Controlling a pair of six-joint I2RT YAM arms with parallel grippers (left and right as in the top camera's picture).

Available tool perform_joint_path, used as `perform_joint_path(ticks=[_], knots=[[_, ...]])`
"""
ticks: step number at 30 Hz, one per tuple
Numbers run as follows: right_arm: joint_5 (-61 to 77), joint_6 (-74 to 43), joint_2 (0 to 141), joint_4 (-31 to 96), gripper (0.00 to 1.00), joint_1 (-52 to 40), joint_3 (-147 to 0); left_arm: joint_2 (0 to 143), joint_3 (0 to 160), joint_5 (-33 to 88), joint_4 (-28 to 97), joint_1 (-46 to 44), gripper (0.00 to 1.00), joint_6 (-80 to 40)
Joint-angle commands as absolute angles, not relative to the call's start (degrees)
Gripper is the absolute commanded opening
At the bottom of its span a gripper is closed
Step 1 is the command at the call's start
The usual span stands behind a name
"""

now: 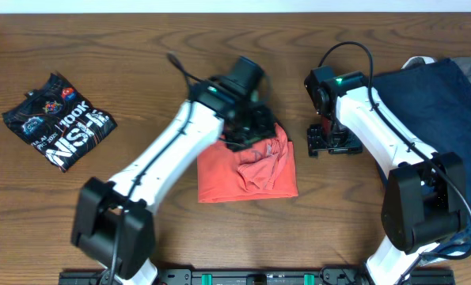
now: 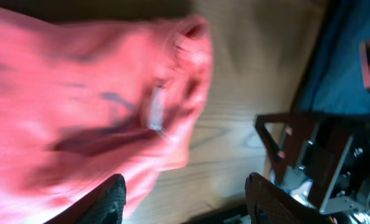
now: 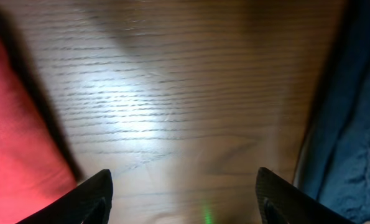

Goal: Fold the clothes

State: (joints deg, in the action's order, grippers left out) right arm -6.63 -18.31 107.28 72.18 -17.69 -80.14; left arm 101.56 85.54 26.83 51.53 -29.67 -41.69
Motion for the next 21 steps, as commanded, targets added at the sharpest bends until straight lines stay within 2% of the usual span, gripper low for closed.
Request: perform_joint_path(ticks=[1, 4, 7, 13, 17, 21], knots=[[3.57, -11.57, 105.93, 71.44, 0.7, -17.34, -81.87, 97.97, 86.76, 22.17, 55.0, -23.0, 0.63, -34.87], [15.55, -8.19, 105.38, 69.43, 0.69, -18.06, -82.85, 98.08, 86.5, 13.34, 58.96, -17.17, 0.63, -34.92], [23.44, -6.96, 105.21, 66.96, 0.68, -20.56, -82.89, 98.59, 85.17, 12.86, 59.16, -12.8, 0.63, -34.89], [18.9, -9.39, 105.21, 62.65, 0.68, -29.41, -82.78, 99.66, 81.32, 12.8, 58.61, -10.59, 0.65, -32.97], [13.32, -11.57, 105.21, 60.34, 0.69, -34.85, -82.76, 100.18, 77.69, 12.82, 55.99, -10.85, 0.73, -31.66], [8.21, -13.37, 105.23, 60.47, 0.71, -39.13, -82.63, 100.64, 74.15, 14.52, 53.3, -10.85, 0.74, -31.55]])
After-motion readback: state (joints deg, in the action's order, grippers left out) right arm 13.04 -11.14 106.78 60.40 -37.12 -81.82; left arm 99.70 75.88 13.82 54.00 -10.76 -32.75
